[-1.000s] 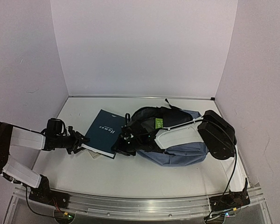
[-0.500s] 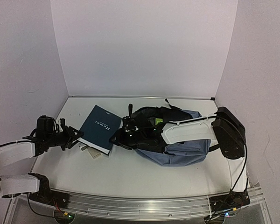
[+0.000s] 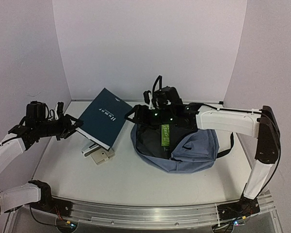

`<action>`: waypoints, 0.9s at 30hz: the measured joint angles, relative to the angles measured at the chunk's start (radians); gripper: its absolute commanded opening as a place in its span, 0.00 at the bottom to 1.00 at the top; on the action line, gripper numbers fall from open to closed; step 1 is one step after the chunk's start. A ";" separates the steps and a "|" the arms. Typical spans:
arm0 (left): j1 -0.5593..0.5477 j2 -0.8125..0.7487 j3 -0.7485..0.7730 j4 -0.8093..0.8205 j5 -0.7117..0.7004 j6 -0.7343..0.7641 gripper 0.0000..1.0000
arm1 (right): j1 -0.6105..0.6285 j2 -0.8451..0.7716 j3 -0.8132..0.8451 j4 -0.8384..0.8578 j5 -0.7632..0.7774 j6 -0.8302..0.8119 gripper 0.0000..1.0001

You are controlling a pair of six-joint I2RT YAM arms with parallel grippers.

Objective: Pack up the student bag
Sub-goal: Pick up the book from the center of the board.

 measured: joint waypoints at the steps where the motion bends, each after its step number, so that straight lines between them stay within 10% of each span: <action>1: 0.000 0.001 0.022 -0.006 0.025 0.011 0.06 | -0.022 -0.008 0.000 -0.017 -0.017 -0.023 0.88; 18: 0.002 0.111 0.238 -0.090 0.620 0.199 0.06 | -0.257 -0.199 0.074 -0.268 -0.439 -0.281 0.98; 27: 0.002 0.169 0.305 -0.162 0.711 0.275 0.06 | -0.257 -0.197 0.071 -0.259 -0.680 -0.243 0.56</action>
